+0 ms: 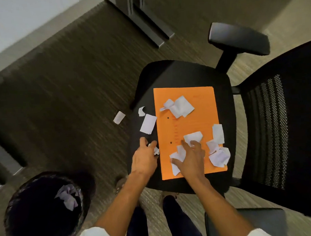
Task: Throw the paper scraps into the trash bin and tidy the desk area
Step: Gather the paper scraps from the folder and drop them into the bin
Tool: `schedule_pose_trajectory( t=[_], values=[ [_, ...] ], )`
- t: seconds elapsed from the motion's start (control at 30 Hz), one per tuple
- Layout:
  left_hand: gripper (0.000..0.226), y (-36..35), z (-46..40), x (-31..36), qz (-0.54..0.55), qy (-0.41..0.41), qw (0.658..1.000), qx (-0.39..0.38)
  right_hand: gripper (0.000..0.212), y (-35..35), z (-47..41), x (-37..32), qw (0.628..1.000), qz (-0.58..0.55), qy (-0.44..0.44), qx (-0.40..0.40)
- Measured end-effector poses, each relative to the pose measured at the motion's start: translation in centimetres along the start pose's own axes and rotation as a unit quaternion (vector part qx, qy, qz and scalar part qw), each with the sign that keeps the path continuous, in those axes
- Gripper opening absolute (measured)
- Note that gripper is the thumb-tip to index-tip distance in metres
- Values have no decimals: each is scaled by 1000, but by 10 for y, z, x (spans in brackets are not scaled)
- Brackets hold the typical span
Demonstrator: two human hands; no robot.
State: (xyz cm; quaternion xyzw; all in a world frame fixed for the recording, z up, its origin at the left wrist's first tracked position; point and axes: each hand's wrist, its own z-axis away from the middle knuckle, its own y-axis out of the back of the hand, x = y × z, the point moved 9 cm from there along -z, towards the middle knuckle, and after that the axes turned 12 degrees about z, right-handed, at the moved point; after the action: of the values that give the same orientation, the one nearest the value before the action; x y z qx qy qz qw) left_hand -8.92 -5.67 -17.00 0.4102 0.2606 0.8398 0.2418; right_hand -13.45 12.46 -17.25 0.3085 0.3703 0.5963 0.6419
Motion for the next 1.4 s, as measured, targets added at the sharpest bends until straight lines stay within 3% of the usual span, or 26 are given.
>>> schedule_pose_trajectory(
  t=[0.13, 0.3, 0.4, 0.5, 0.6, 0.7, 0.77, 0.93, 1.13, 1.4],
  values=[
    [25, 5, -1, 2, 50, -25, 998, 34, 43, 4, 3, -7, 996, -64, 53, 36],
    [9, 20, -4, 7, 122, -25, 989, 85, 25, 20, 1, 1, 988, -127, 47, 75],
    [5, 27, -5, 13, 162, -26, 981, 103, 17, 42, 6, 17, 967, -227, 35, 112],
    [6, 38, -7, 15, 219, -4, 968, 120, 18, 61, 6, 59, 926, -356, -59, 113],
    [18, 45, -15, 15, 304, 34, 946, 111, 15, 63, 3, 111, 845, -505, -146, 95],
    [18, 45, -26, 21, 322, 48, 943, 74, 26, 48, -1, 151, 798, -560, -215, 64],
    [8, 47, -34, 23, 312, 51, 946, 69, 25, 36, -8, 164, 806, -539, -241, 43],
    [14, 51, -43, 17, 255, 64, 959, 110, 26, 16, -29, 173, 863, -431, -263, 13],
    [10, 61, -48, 15, 145, 55, 972, 177, 39, 14, -44, 168, 925, -295, -236, 42],
    [6, 55, -64, 14, 147, 92, 976, 132, 84, 23, -32, 167, 932, -213, -262, 133]
  ],
)
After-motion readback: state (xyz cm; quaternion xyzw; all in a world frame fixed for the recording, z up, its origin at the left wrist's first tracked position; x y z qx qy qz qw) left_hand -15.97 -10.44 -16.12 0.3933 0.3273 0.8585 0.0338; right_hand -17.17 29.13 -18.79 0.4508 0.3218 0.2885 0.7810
